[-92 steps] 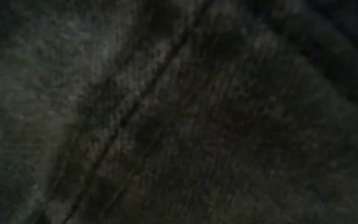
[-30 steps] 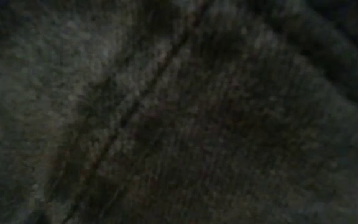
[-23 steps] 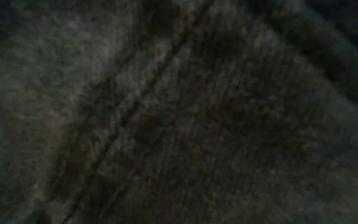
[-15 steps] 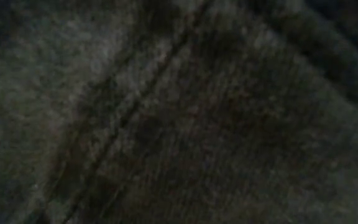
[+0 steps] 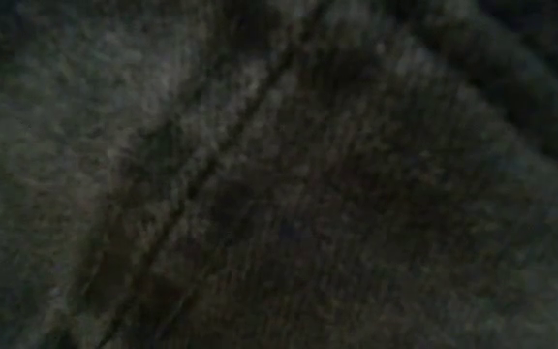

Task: Pick & Place hat
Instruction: Put the right gray cap into the left transparent bin

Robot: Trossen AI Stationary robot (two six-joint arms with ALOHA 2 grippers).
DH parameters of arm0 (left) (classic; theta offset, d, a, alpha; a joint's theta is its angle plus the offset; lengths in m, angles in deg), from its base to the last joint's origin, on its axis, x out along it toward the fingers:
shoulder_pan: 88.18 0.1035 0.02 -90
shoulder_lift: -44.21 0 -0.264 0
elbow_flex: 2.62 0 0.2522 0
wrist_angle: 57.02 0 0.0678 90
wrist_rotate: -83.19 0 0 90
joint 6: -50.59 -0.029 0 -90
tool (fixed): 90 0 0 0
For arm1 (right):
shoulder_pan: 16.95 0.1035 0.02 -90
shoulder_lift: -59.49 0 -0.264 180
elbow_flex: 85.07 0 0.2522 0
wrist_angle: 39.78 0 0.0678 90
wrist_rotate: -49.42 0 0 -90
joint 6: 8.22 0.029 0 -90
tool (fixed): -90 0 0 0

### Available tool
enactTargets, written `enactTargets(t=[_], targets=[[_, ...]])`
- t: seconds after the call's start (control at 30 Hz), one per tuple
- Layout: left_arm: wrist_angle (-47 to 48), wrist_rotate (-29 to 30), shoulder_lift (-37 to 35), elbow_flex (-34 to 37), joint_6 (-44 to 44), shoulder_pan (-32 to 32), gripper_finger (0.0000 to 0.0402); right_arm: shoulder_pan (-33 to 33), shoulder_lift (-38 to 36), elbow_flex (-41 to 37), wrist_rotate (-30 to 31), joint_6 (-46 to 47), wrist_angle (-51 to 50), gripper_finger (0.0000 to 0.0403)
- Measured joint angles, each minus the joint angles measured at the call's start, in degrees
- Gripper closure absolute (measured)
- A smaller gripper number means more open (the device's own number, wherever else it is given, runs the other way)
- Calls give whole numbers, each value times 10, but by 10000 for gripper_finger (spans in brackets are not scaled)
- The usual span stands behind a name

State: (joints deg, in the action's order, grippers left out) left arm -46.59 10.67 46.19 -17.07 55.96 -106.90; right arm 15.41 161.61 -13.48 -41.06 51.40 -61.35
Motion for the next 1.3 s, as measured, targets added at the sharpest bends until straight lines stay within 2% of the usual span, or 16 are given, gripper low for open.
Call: enactTargets(t=[0.3,0.4,0.5,0.7,0.73,1.07,1.3], targets=[[0,0,0,0,0,0,401,0,20,0,-13,4,6,179],[0,0,0,0,0,0,401,0,20,0,-14,1,6,195],[0,0,0,0,0,0,401,0,18,0,-20,14,7,237],[0,0,0,0,0,0,401,0,18,0,-43,-3,6,371],[0,0,0,0,0,0,401,0,18,0,-43,-10,8,380],[0,0,0,0,0,0,401,-14,-11,1,-39,-49,-27,391],[-1,0,0,0,0,0,401,-22,-78,0,19,-85,-91,392]])
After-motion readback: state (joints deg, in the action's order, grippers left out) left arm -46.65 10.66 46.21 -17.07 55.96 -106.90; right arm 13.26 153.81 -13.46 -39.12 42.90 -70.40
